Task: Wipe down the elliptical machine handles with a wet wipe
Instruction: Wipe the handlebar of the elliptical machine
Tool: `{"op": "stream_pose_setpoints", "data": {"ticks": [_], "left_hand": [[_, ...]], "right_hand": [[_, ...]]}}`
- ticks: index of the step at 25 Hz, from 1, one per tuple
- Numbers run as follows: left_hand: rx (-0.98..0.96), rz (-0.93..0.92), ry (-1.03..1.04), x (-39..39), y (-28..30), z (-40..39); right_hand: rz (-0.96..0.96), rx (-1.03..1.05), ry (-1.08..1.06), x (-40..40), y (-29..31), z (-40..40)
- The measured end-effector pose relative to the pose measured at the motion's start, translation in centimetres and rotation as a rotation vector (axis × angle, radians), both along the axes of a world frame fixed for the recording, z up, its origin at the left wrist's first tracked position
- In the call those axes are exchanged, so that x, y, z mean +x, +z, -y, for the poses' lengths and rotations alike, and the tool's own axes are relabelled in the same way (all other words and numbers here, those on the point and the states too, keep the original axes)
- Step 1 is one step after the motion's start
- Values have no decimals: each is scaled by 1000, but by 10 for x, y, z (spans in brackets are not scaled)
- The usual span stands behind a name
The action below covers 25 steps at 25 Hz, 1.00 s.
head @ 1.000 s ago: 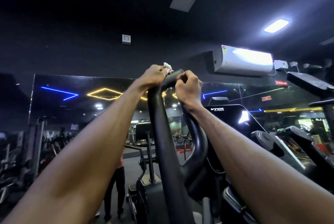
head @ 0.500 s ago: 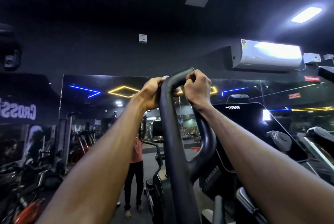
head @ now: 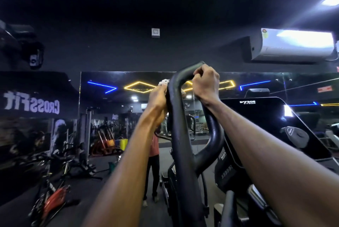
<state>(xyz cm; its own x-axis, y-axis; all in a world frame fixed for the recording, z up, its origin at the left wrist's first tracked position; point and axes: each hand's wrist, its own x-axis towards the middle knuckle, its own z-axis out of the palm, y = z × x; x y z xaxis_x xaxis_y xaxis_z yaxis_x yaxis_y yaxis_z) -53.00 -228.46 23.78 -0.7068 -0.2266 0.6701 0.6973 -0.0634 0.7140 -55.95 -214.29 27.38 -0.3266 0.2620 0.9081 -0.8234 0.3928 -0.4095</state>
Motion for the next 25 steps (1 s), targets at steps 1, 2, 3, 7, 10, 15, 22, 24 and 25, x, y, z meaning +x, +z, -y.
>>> {"op": "stream_pose_setpoints", "data": {"ticks": [1,2,3,7,10,15,22,24,25], "left_hand": [[-19,-20,44,4,1,-5],[-36,-24,80,6,7,-12],[-48,-19,77,10,14,-17],[-37,-35,82,18,6,-18],[-76,-83,165,27,-39,-18],[-224,-54,363,29,-7,-20],[-266,-76,424,54,-49,-36],[-273,-103,488,53,-40,-40],[-298,-97,530,51,-29,-42]], "right_hand": [[0,-2,2,0,0,0],[1,0,5,0,1,-1],[3,4,7,1,1,-1],[17,10,23,7,-1,-2],[2,23,59,10,-6,-2],[-10,42,65,11,-7,-5],[-12,53,77,12,-17,-9],[-19,58,74,13,-20,-10],[-27,64,70,14,-20,-10]]}}
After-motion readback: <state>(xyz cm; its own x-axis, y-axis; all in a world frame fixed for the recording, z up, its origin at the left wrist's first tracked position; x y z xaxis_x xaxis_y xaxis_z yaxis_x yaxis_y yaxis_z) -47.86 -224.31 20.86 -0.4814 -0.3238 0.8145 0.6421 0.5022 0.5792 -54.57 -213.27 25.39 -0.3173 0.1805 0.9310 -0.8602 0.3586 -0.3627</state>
